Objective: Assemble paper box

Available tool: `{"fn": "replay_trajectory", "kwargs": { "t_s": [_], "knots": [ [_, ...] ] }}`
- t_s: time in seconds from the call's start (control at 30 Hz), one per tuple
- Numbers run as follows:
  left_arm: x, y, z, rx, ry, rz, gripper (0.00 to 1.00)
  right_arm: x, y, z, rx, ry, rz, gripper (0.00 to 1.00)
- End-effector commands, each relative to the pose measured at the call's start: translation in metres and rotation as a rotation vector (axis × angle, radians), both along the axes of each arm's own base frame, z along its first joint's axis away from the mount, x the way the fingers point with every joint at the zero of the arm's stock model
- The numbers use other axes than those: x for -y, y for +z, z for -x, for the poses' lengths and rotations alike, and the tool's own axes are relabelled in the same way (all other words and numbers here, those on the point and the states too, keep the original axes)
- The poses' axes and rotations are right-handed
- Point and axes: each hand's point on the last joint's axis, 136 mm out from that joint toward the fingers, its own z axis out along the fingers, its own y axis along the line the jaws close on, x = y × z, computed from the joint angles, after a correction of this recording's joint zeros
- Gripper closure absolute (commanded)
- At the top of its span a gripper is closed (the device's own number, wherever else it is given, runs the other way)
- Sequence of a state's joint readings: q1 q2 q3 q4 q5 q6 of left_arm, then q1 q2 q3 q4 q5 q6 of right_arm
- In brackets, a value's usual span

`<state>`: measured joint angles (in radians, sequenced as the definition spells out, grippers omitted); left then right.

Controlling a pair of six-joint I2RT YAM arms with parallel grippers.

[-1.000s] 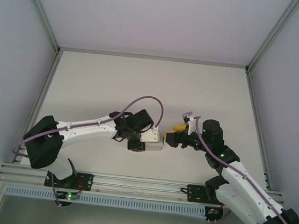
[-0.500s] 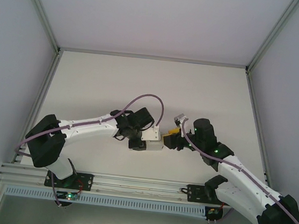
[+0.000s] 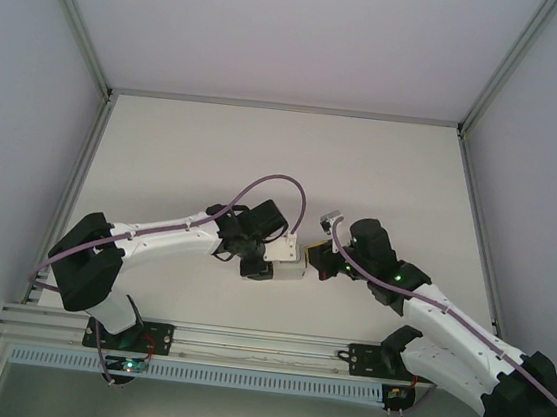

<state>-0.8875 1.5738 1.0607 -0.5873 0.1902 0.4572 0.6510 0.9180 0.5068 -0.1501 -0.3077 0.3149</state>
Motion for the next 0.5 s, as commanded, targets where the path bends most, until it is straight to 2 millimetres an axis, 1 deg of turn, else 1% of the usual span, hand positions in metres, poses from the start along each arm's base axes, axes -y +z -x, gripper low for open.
{"fn": "replay_trajectory", "kwargs": {
  "t_s": [0.0, 0.1, 0.13, 0.23, 0.33, 0.4, 0.47],
  "knots": [
    [-0.003, -0.008, -0.013, 0.011, 0.054, -0.022, 0.65, -0.004, 0.006, -0.002, -0.095, -0.122, -0.061, 1.0],
    [-0.001, -0.008, -0.016, 0.019, 0.066, -0.021, 0.65, -0.002, 0.003, -0.009, -0.143, -0.253, -0.12, 1.0],
    [-0.001, -0.009, -0.018, 0.024, 0.073, -0.022, 0.64, -0.003, 0.001, -0.009, -0.142, -0.272, -0.139, 1.0],
    [0.001, -0.01, -0.021, 0.034, 0.079, -0.022, 0.65, -0.007, -0.003, -0.006, -0.086, -0.264, -0.133, 1.0],
    [0.003, -0.011, -0.024, 0.036, 0.086, -0.023, 0.64, -0.002, -0.008, -0.008, -0.068, -0.307, -0.125, 1.0],
    [0.003, -0.011, -0.029, 0.053, 0.098, -0.026, 0.64, 0.001, -0.011, -0.008, -0.037, -0.326, -0.107, 1.0],
    [0.003, -0.013, -0.032, 0.064, 0.105, -0.033, 0.64, 0.001, -0.017, -0.005, -0.023, -0.308, -0.088, 1.0]
  ]
}}
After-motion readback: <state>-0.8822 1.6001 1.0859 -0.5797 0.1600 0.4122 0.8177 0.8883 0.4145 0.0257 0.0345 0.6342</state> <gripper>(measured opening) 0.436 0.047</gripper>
